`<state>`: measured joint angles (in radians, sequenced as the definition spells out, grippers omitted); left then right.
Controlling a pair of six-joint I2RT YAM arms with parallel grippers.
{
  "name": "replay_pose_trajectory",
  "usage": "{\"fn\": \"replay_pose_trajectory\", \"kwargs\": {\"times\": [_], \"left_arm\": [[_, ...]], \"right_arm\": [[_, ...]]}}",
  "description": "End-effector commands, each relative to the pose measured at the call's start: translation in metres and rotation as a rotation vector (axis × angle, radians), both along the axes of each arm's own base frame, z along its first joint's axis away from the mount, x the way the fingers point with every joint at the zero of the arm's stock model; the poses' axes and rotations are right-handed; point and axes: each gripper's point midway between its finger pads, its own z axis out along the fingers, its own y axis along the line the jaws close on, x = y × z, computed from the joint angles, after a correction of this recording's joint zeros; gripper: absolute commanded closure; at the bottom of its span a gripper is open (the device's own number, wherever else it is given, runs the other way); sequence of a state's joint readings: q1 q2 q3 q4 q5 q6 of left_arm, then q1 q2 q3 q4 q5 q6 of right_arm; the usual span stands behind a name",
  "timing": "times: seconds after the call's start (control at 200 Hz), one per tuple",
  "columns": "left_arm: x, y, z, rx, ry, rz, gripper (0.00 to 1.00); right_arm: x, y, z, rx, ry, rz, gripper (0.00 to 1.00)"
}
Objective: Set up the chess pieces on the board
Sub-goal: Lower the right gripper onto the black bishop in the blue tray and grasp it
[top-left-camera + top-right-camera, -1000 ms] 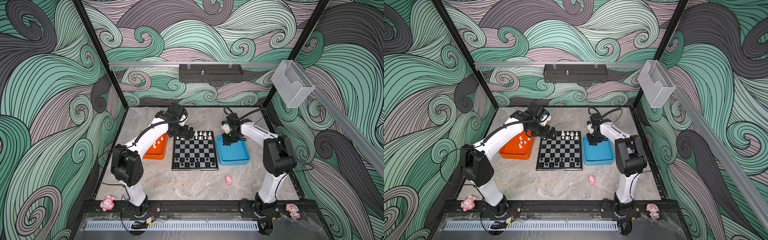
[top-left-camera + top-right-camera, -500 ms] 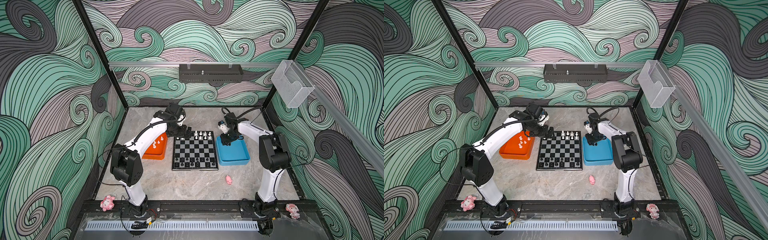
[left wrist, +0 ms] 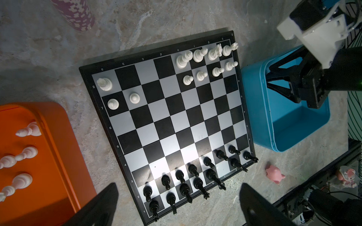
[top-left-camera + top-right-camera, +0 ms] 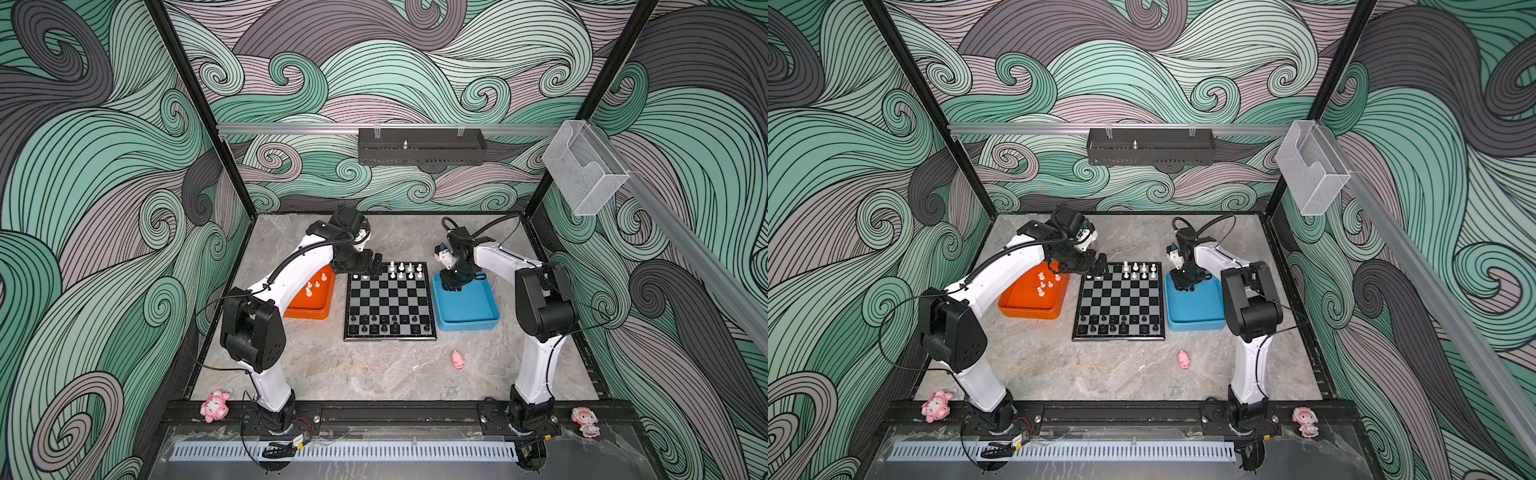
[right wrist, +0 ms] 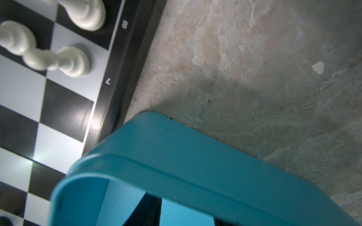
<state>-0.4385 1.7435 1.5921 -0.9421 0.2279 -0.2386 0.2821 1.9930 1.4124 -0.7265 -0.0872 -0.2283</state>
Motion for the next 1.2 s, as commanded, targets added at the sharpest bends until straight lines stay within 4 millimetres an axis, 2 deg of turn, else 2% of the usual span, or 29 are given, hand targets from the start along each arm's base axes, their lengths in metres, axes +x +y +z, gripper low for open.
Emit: {"fn": "replay_pose_trajectory", "kwargs": {"times": [0.0,0.3,0.816,1.196], "left_arm": [[-0.003,0.002,0.002,-0.012,0.01,-0.003,0.01],[-0.005,0.0,0.002,-0.024,0.012,-0.006,0.01],[-0.006,-0.001,0.001,-0.031,0.012,-0.01,0.01],[-0.008,-0.002,0.002,-0.045,0.016,-0.009,0.01]], "right_arm": [[-0.01,0.0,-0.002,0.007,0.046,0.005,0.58],[-0.024,0.0,0.0,0.014,0.075,-0.012,0.59],[-0.03,0.0,0.001,0.018,0.088,-0.017,0.57],[-0.049,0.007,0.006,0.025,0.108,-0.016,0.56]]}}
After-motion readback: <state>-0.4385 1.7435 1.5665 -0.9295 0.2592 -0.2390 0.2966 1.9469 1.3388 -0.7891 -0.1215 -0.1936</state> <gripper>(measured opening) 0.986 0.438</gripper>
